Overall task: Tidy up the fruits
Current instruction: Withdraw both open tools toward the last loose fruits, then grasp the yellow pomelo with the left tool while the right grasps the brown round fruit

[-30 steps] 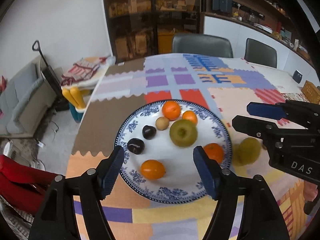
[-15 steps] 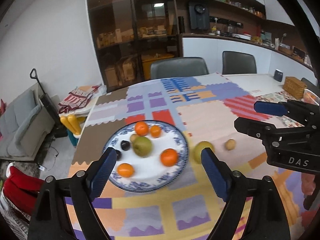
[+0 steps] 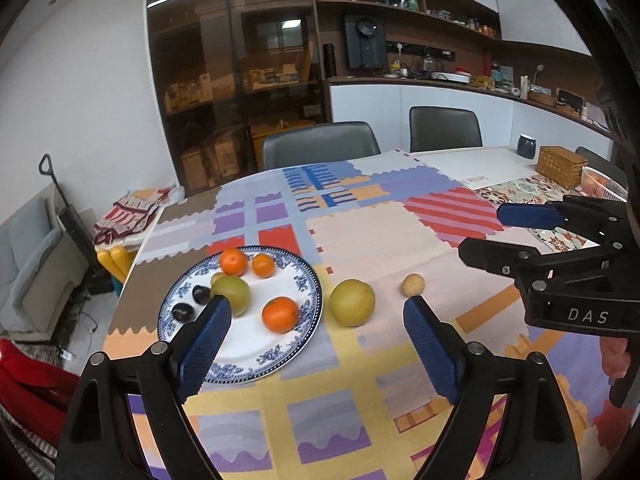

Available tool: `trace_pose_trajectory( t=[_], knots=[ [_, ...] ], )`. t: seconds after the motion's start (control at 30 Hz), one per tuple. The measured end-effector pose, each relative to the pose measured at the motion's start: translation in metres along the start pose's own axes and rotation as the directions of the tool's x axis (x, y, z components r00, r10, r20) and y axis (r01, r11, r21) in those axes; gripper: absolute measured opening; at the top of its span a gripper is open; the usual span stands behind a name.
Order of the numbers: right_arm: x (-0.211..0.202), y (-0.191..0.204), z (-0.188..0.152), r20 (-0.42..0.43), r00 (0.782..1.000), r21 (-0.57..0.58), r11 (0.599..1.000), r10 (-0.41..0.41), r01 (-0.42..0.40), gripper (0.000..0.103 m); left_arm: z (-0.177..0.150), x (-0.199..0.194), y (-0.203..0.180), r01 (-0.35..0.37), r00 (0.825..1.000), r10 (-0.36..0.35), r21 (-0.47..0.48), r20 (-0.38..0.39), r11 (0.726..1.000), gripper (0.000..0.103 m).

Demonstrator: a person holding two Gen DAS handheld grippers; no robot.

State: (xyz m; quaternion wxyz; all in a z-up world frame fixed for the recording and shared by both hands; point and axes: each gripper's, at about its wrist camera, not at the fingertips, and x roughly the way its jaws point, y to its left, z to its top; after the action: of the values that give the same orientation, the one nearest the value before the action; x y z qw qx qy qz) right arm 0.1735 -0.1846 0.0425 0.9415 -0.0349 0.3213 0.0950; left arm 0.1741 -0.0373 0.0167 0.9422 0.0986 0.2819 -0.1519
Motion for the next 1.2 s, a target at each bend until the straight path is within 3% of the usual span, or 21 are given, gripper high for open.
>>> trace_pose_trajectory(
  t=[0.47, 0.8, 0.97, 1.2],
  knots=[
    [0.034, -0.011, -0.019, -0.039, 0.999, -0.018, 1.000, 0.004, -0.005, 0.064, -0.012, 0.039, -0.017, 0.012, 1.000, -0.014, 0.137, 0.018, 0.990, 0.088],
    [0.069, -0.019, -0.031, -0.099, 0.995, -0.036, 0.999, 0.015, -0.019, 0.064, -0.020, 0.078, -0.023, 0.063, 0.998, -0.056, 0.198, -0.038, 0.978, 0.087],
    [0.090, -0.027, -0.035, -0.137, 0.990, -0.007, 1.000, 0.029, -0.030, 0.063, -0.018, 0.102, -0.023, 0.107, 0.991, -0.090, 0.197, -0.094, 0.974, 0.078],
    [0.112, -0.033, -0.038, -0.173, 0.984, 0.007, 0.999, 0.047, -0.046, 0.053, -0.017, 0.120, -0.024, 0.157, 0.980, -0.129, 0.195, -0.152, 0.968, 0.069]
  ],
)
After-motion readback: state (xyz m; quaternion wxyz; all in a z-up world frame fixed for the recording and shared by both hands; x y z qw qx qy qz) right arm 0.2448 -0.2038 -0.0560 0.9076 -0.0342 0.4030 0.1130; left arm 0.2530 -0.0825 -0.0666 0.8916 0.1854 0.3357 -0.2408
